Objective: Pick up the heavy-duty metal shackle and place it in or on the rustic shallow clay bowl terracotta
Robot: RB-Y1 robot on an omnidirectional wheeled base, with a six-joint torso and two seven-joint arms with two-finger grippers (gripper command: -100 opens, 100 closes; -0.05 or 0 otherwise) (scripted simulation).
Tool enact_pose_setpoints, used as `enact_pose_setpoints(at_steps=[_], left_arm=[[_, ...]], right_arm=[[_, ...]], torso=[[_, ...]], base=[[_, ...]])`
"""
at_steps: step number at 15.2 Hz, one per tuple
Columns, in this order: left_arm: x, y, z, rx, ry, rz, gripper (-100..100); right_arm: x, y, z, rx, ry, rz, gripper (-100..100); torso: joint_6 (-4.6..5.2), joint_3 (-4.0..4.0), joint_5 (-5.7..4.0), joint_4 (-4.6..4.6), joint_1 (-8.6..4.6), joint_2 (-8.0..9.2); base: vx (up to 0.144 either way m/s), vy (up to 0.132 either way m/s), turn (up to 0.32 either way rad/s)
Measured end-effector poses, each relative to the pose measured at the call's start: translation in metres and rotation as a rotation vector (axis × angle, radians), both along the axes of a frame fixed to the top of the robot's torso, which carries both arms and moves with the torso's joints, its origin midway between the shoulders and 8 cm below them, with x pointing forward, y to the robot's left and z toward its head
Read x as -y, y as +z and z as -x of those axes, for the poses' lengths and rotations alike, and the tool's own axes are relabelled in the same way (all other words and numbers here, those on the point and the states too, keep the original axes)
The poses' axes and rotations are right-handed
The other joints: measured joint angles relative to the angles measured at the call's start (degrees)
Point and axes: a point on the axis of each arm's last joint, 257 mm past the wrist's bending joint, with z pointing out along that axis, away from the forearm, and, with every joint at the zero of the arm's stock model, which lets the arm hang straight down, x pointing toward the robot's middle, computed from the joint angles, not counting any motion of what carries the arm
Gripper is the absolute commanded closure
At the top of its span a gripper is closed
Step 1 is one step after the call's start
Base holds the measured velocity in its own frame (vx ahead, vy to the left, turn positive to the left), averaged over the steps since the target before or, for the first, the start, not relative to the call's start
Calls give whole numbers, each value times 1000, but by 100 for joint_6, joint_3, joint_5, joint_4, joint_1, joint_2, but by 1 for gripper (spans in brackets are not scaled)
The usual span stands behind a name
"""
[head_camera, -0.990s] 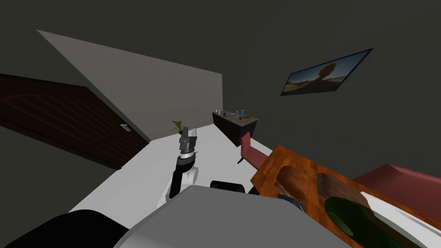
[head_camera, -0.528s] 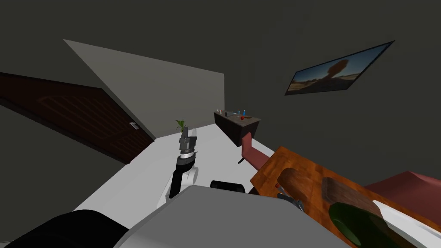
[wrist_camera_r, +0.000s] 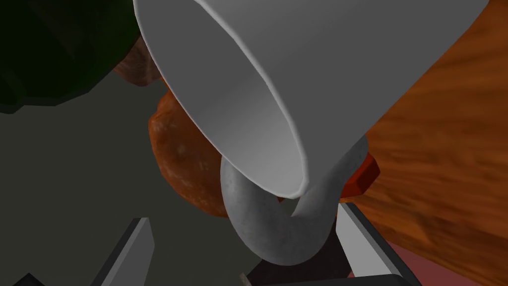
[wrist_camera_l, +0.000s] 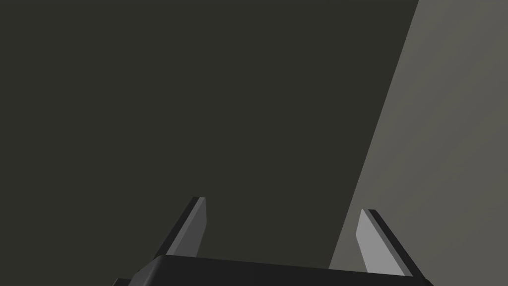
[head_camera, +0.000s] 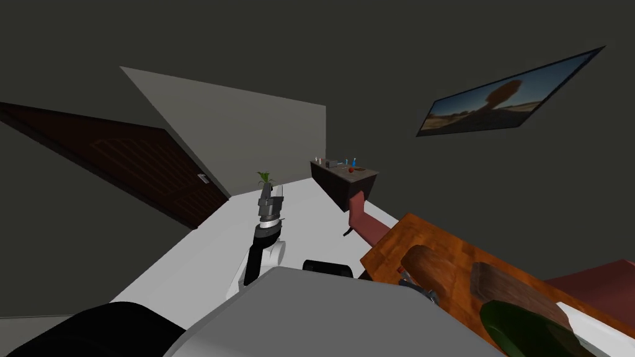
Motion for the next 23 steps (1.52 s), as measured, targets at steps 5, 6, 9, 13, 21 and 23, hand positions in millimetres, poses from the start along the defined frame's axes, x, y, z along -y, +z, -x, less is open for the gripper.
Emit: enact_pose_setpoints(at_steps=[5, 6, 9, 13, 21, 23], left_arm=[[0, 0, 0, 0, 0, 0, 0], [0, 0, 0, 0, 0, 0, 0], [0, 0, 0, 0, 0, 0, 0], [0, 0, 0, 0, 0, 0, 0], [0, 0, 0, 0, 0, 0, 0], [0, 0, 0, 0, 0, 0, 0]], right_arm=[[-3, -2, 8, 0, -31, -7, -100], [-2, -2, 9, -1, -36, -4, -100], [-4, -3, 14, -4, -52, -7, -100], [-6, -5, 21, -10, -72, -7, -100], [-9, -7, 39, -34, -115, -3, -100], [-10, -7, 40, -35, -117, -3, 100]], torso=[[0, -1, 1, 0, 3, -3], [-2, -1, 1, 0, 3, -2], [0, -1, 1, 0, 2, -2], [1, -1, 1, 0, 3, -2], [1, -1, 1, 0, 3, -2], [0, -4, 2, -1, 9, -7]], base=[[-16, -27, 79], [-27, -35, 148], [-18, -27, 51], [-20, -27, 77], [-18, -25, 58], [-1, 2, 6]])
